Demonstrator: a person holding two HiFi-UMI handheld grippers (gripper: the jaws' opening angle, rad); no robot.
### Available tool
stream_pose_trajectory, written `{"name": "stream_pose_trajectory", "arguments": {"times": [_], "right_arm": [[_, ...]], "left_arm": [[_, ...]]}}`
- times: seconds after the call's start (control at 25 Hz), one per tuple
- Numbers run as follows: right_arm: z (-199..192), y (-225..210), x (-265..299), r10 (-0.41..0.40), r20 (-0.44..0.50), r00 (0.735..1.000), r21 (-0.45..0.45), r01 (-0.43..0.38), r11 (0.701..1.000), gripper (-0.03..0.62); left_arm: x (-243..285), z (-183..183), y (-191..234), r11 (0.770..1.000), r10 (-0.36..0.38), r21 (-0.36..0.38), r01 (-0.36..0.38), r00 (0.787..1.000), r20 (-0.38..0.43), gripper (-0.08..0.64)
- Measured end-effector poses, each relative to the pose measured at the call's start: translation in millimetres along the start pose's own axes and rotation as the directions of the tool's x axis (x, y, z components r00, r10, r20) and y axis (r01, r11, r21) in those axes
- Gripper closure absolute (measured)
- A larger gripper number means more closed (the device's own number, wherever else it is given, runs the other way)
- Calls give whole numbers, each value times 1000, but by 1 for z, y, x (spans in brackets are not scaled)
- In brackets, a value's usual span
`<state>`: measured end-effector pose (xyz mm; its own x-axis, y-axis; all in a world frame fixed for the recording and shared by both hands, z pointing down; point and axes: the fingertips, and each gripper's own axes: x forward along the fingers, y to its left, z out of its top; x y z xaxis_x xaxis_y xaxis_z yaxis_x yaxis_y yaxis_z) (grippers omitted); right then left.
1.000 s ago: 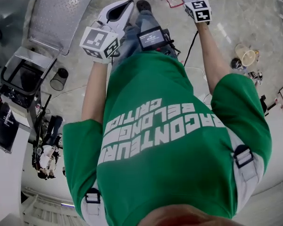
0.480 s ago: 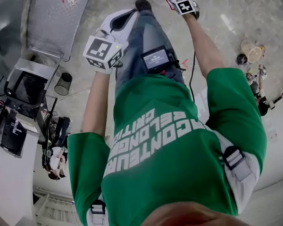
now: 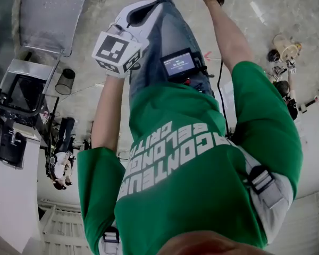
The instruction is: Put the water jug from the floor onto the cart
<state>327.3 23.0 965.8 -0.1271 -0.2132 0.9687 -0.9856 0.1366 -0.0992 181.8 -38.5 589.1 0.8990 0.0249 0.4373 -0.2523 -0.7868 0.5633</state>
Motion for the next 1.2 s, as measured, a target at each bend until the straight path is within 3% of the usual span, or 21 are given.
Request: {"name": "stream_pose_trajectory", "arguments": {"times": [0.28, 0.72, 1.04, 1.2], "right_arm": [[0, -7, -21, -25, -5, 1000, 11, 25, 1000, 282], [-5, -17, -42, -64, -37, 997, 27, 65, 998, 289], [-13, -24, -52, -95, -78, 992, 41, 99, 994, 290], [10, -28, -105, -93, 9, 996, 4, 93, 996, 290]], "left_arm": [[-8, -9, 9, 999, 34, -43, -34, 999, 4, 544], [-5, -4, 3, 999, 26, -34, -25, 1000, 15, 545], [-19, 20, -4, 998, 56, 5, -56, 996, 74, 544], [-39, 54, -22, 997, 71, 21, -74, 990, 118, 545]]}}
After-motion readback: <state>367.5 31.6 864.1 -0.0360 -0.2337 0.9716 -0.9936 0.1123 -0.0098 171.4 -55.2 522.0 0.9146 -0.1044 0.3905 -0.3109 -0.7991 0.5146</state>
